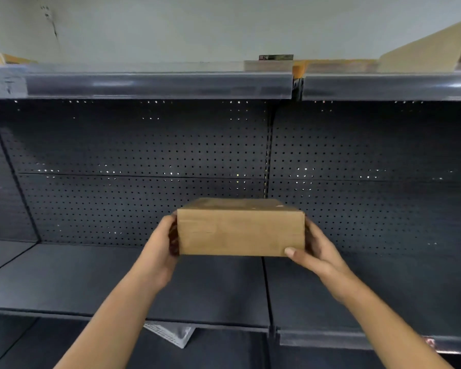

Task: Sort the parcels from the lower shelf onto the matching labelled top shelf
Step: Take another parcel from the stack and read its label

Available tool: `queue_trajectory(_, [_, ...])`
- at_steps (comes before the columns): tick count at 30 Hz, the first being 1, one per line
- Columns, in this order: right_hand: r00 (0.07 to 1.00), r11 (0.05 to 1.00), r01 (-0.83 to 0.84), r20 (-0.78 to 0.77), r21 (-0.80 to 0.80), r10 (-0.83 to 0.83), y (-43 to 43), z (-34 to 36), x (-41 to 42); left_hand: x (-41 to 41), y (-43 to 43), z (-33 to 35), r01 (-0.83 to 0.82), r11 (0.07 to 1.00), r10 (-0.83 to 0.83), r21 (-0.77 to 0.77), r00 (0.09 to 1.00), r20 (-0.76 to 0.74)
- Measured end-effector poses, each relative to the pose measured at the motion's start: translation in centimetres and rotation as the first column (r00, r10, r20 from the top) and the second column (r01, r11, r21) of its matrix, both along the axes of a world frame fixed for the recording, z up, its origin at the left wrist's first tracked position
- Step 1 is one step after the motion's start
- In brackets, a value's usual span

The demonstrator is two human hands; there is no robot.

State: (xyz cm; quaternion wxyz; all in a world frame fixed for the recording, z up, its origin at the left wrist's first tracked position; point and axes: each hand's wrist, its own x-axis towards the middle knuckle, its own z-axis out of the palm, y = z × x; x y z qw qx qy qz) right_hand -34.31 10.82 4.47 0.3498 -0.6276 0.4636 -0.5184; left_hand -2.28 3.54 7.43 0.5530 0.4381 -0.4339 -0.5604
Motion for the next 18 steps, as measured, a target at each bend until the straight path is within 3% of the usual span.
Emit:
queue_trajectory(7, [0.976,0.958,0.210,0.100,-0.196,-0.194,1.8,3.9,1.7,0.1,1.7,0.9,0.012,0.980,0.030,-0.198,0.978,0.206])
queue_trajectory(14, [0.886,0.882,0.463,0.069,-0.089,-0.459,1.4,4.6,1.8,-0.4,2.9,-0.8,0.185,0.894,0.022,-0.409,0.891,0.453])
queue_trajectory(18, [0.902,0.904,0.424,0.111,-0.048,-0.417,0.3,5.5,0.7,-0.7,1.8,-1.1,0.153,0.901,0.056,-0.406,0.888,0.457])
